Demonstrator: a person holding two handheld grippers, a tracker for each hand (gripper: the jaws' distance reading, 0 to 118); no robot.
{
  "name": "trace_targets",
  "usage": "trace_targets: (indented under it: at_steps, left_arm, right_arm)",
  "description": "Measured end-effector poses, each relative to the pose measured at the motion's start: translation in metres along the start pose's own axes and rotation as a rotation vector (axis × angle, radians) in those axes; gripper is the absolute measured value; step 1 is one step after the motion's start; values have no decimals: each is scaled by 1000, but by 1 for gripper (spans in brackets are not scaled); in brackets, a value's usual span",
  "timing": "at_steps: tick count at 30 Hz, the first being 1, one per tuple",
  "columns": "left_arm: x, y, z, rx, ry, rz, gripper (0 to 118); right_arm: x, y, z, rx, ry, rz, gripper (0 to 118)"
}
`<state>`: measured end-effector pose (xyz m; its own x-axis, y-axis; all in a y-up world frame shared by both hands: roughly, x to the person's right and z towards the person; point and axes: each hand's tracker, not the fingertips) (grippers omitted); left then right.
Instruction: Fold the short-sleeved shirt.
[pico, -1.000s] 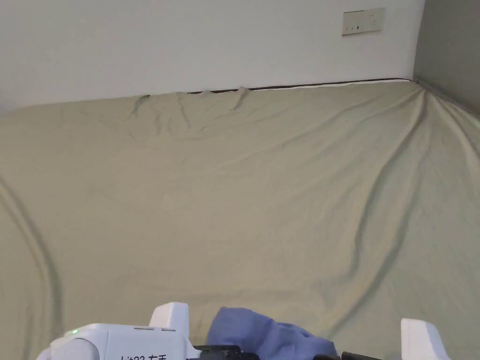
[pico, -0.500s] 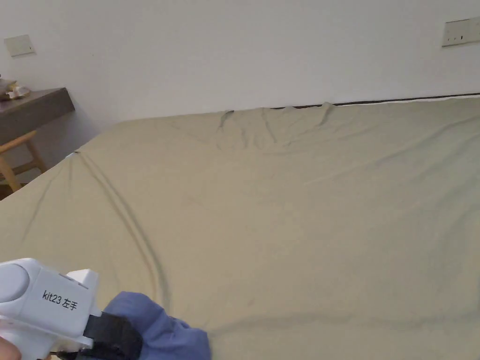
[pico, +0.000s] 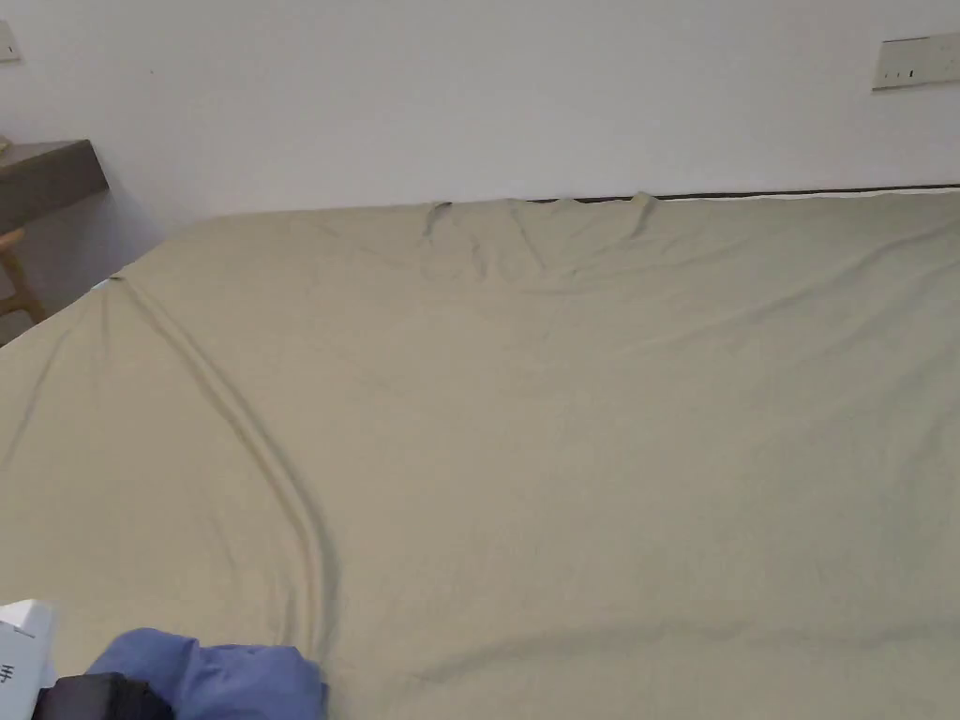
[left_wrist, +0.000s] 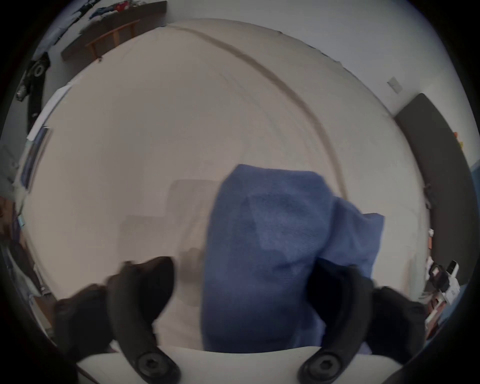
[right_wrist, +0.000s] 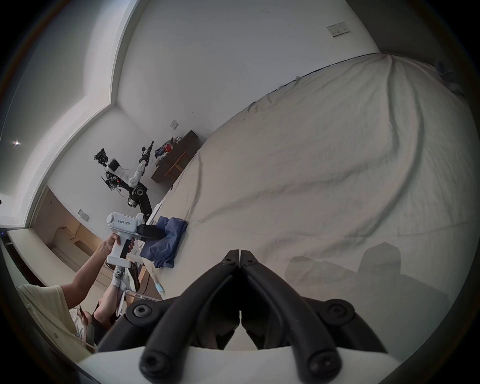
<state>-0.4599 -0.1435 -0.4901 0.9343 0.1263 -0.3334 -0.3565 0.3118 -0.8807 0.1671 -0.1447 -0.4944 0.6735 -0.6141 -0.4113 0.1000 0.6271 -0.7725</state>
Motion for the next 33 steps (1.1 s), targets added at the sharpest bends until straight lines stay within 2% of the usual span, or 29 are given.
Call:
trace_targets:
  at_steps: [1,4,6,9,10,11,13,14,15,16,17,18,19,21,22,25,26,30,33]
  left_arm:
    - [-4,-2,9,-3,-3,6,109]
    - [-23,-5,42,24,-97,66,109]
    - [-33,-6,65,17,7,97,109]
    - [-39,-10,93,68,243,86,105]
    - [-37,-12,102,82,299,91,90]
    - [-34,-14,111,114,328,110,65]
    - [-20,-20,135,210,233,182,0]
    - [-12,-24,150,259,69,207,0]
    - [1,-31,173,371,-146,266,0]
    - [15,-40,192,517,-296,282,0]
    - [35,-47,209,625,-429,237,0]
    - [61,-51,225,674,-477,170,0]
    - [86,-58,238,713,-455,94,0]
    - [144,-70,269,833,-312,-109,0]
    - [163,-77,278,882,-278,-172,0]
    - [225,-102,301,975,-250,-279,0]
    - [241,-108,307,1004,-272,-341,0]
    - [293,-147,297,1042,-246,-409,2]
    - [309,-173,256,958,-307,-344,2]
  right_arm:
    - [-2,0,-1,3,4,-2,0]
    - [-6,1,2,11,16,4,0]
    - [-9,2,6,23,22,11,0]
    - [-13,4,14,49,20,19,0]
    - [-15,5,17,58,16,21,0]
    - [-17,5,21,68,10,30,0]
    - [-23,8,28,88,-8,57,0]
    - [-26,9,32,96,-11,64,0]
    - [-30,10,37,113,-11,71,0]
    - [-33,11,42,138,-19,77,0]
    - [-39,12,49,177,-40,85,0]
    - [-46,15,56,198,-62,107,0]
    - [-54,18,65,227,-98,136,0]
    - [-70,23,86,317,-159,199,0]
    - [-76,26,94,348,-164,210,0]
    - [-99,30,125,465,-177,262,0]
    - [-108,31,135,505,-214,283,0]
    - [-136,25,166,650,-394,392,0]
    - [-137,14,174,639,-409,396,0]
